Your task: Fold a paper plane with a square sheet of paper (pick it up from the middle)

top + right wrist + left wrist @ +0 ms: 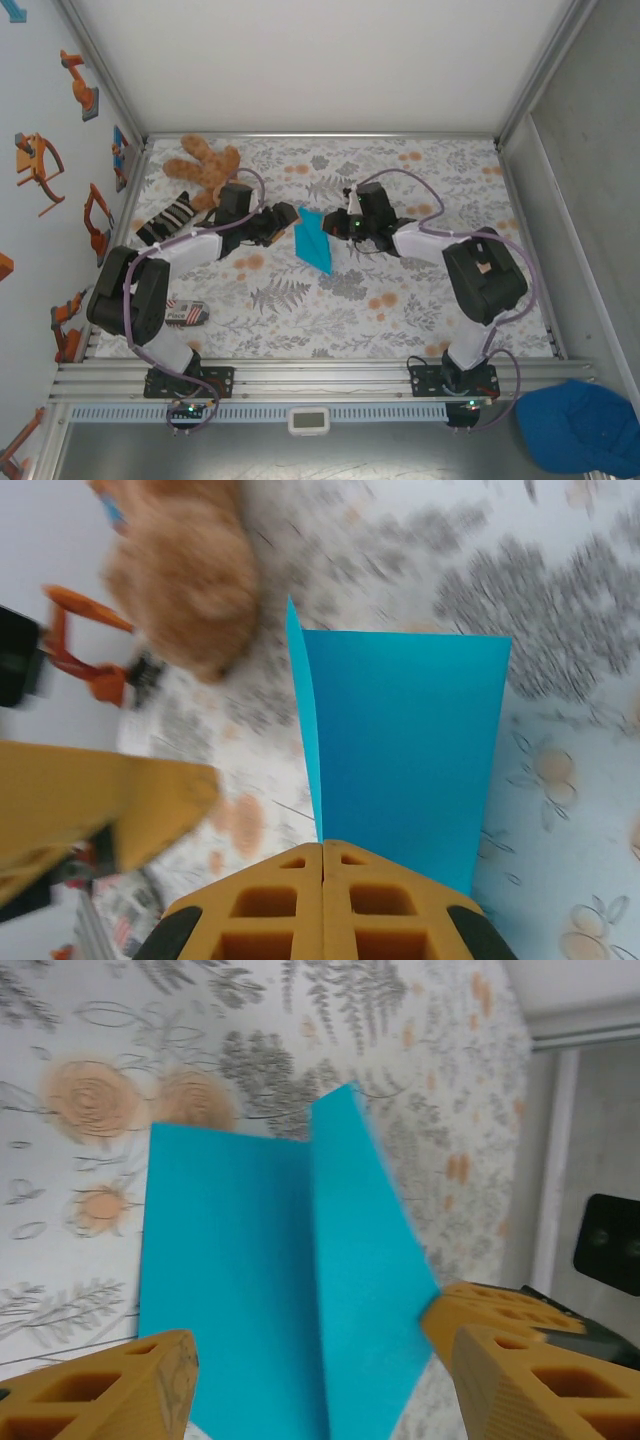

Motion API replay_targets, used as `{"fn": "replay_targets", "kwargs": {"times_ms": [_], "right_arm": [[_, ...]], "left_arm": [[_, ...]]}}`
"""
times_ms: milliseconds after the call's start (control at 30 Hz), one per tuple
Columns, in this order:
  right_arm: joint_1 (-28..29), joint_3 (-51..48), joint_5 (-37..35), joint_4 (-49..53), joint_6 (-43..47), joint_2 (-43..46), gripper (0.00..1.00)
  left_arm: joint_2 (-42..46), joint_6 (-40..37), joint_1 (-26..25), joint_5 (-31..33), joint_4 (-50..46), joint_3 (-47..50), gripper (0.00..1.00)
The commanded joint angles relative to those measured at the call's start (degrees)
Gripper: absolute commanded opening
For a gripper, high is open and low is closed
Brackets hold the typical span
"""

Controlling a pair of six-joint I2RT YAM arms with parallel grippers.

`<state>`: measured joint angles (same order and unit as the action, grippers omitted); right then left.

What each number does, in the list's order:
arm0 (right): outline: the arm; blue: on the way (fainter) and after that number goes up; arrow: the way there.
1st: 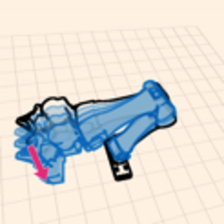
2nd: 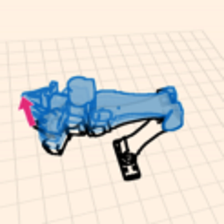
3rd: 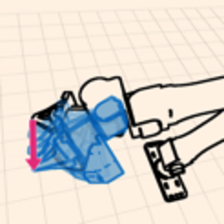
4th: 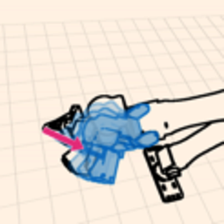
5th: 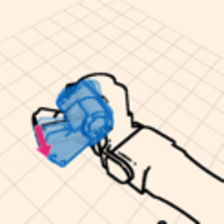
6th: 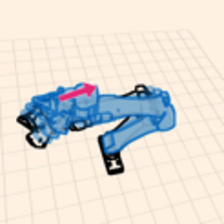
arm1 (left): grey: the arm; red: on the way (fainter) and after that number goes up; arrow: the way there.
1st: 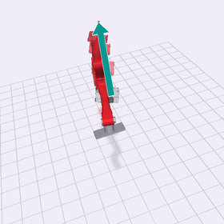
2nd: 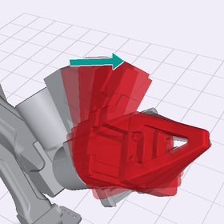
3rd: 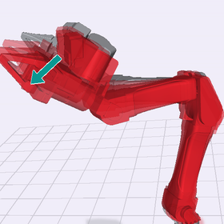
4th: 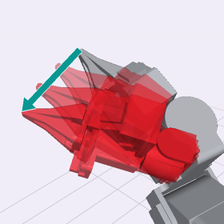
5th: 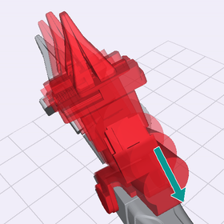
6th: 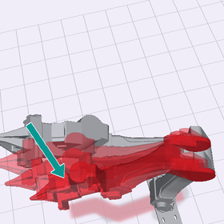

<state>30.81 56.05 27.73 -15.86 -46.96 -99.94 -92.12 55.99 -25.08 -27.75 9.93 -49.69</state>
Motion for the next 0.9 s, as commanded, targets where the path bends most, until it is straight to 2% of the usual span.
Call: {"fn": "replay_targets", "kwargs": {"times_ms": [0,267,500,867], "right_arm": [[-1.81,-1.92,0.98,-10.39,-5.60,5.41,0.00],[-4.04,-3.24,4.66,-24.09,-18.52,8.55,0.00],[-4.24,-2.06,7.75,-29.45,-23.99,8.03,0.00],[-4.47,-2.43,8.43,-31.77,-26.43,6.71,0.00]], "left_arm": [[2.34,5.51,-0.31,-5.54,11.17,1.84,0.68],[3.00,6.94,-3.83,-10.89,23.27,-0.47,0.69],[3.20,6.27,-4.61,-12.14,25.20,-2.50,0.67],[3.29,6.96,-4.71,-14.64,30.44,-2.64,0.45]]}}
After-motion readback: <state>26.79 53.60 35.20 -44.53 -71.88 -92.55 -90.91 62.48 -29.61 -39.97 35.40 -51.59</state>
